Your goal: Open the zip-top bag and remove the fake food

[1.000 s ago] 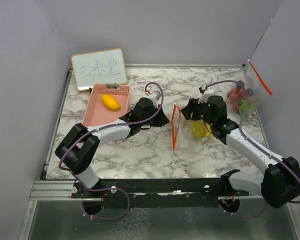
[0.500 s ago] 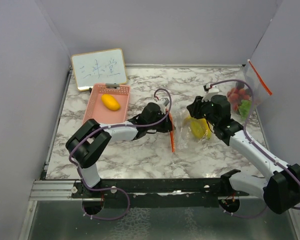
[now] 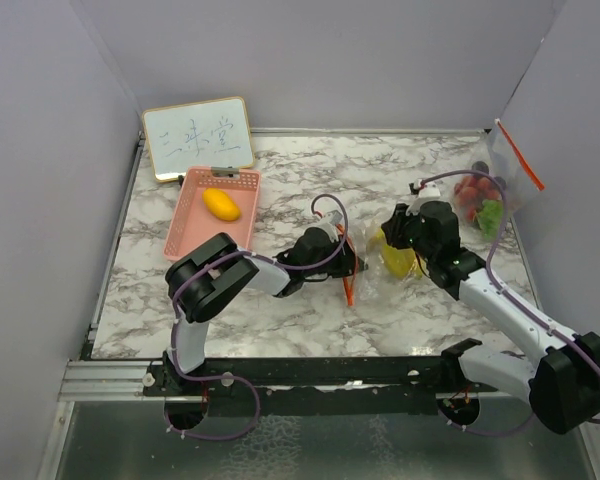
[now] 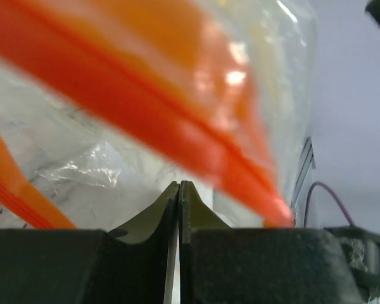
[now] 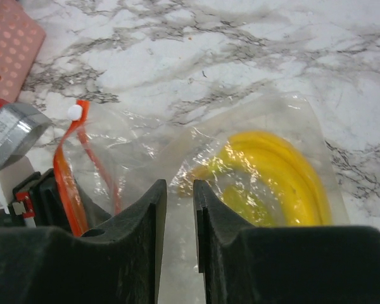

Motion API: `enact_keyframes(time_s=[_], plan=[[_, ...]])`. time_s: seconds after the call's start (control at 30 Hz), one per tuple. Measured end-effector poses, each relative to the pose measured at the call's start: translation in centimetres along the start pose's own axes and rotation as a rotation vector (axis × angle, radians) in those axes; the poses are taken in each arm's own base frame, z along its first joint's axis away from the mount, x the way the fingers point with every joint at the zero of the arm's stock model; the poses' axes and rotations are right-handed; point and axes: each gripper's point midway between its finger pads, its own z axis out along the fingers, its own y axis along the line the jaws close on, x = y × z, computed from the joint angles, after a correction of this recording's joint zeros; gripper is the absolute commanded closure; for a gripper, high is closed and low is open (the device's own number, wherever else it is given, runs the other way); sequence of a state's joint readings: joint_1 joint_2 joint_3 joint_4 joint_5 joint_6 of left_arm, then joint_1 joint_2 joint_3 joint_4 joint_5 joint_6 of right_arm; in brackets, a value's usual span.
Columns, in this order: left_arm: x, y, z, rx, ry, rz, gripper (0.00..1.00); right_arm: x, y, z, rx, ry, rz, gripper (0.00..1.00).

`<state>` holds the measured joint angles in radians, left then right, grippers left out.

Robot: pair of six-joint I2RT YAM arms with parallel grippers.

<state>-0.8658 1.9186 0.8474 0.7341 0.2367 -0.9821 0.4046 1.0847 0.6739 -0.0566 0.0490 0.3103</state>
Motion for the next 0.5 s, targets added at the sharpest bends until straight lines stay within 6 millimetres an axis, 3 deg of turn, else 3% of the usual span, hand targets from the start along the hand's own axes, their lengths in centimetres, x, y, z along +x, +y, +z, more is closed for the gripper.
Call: enact_keyframes(time_s=[0.2, 0.33, 0.5], plan=[[-1.2, 1.2, 0.8, -0.052, -0.076, -0.075, 0.87, 2.0, -2.6, -0.1, 0.128, 0.032, 0.007, 0.72], [-2.0, 1.8, 0.9, -0.083, -0.12, -0.072, 0.69, 2.6, -3.5, 0.2, 0.18, 0.045, 0.014, 0.69], [-2.7, 1.6, 1.0, -0.078, -0.149, -0.055, 0.61, 3.4, -4.9, 0.7, 0.246, 0.064, 0.017, 0.65]])
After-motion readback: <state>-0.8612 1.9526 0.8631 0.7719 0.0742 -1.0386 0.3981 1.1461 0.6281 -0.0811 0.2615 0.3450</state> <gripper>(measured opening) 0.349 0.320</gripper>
